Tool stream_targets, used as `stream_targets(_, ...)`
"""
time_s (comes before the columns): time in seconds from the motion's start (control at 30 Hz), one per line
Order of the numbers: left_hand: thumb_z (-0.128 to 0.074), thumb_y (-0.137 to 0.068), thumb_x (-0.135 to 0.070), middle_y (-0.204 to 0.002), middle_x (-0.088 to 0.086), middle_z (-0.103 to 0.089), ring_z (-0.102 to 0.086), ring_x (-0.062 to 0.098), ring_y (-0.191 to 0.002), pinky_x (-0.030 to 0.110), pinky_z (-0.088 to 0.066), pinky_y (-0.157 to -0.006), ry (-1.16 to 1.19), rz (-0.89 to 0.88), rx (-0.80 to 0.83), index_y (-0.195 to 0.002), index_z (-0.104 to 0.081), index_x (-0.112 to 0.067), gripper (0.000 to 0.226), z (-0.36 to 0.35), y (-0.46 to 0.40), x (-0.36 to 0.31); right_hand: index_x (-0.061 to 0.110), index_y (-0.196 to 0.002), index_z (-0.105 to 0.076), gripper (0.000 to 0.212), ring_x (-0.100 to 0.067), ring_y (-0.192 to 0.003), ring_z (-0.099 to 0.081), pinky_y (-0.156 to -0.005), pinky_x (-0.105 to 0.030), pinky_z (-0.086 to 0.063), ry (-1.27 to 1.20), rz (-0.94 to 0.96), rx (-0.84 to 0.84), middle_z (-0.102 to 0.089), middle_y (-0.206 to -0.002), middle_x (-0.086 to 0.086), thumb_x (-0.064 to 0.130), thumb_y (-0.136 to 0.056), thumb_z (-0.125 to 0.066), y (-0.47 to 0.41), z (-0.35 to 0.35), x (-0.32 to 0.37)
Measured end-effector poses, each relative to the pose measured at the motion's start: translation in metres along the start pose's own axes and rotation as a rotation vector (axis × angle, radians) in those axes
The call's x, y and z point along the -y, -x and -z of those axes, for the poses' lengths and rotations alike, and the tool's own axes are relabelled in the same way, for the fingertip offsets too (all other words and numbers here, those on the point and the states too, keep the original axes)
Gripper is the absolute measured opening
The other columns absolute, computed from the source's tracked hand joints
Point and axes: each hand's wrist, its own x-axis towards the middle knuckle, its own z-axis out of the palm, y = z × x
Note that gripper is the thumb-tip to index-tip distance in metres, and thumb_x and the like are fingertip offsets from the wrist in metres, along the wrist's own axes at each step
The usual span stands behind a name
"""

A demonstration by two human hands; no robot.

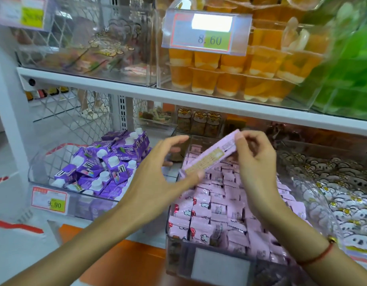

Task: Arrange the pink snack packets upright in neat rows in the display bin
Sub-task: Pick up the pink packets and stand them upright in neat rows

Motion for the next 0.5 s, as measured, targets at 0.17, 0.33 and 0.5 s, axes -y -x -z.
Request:
stream_targets(0.17,-0.077,-0.074,-0.031,-0.109,-0.024,-0.066,-0.063,-0.002,-0.099,0.014,-0.048,-0.084,0.025,-0.122,-0.021,-0.112,-0.061,-0.042,0.043,0.0,0.013,-0.005,-0.002,-0.1,-0.062,0.017,-0.007,-0.065,-0.065,-0.057,-0.013,-0.051,-0.403,-0.576,0.122,-0.07,-0.072,-0.004,0.009,-0.096,-0.05,0.005,0.007,-0.001)
stream_targets(0.33,-0.078,-0.06,-0.042,-0.079,-0.011,-0.074,-0.064,0.003,-0.056,0.011,-0.041,-0.046,0.355,0.171,-0.131,-0.098,-0.07,-0.032,0.041,0.005,0.011,-0.018,0.018,-0.101,-0.059,0.024,0.001,-0.068,-0.063,-0.064,-0.018,-0.05,-0.013,-0.422,0.239,-0.067,-0.093,0.003,0.04,-0.093,-0.052,0.006,0.011,-0.001)
stream_targets(0.5,-0.068,-0.061,-0.051,-0.066,-0.002,-0.072,-0.06,0.013,-0.044,0.013,-0.03,-0.037,0.408,0.302,-0.178,-0.074,-0.072,-0.028,0.027,0.001,0.013,-0.023,0.041,-0.116,-0.057,0.034,0.005,-0.12,-0.042,-0.095,-0.021,-0.037,0.277,0.021,0.638,-0.052,-0.118,0.027,0.051,-0.084,-0.06,0.012,0.012,0.011)
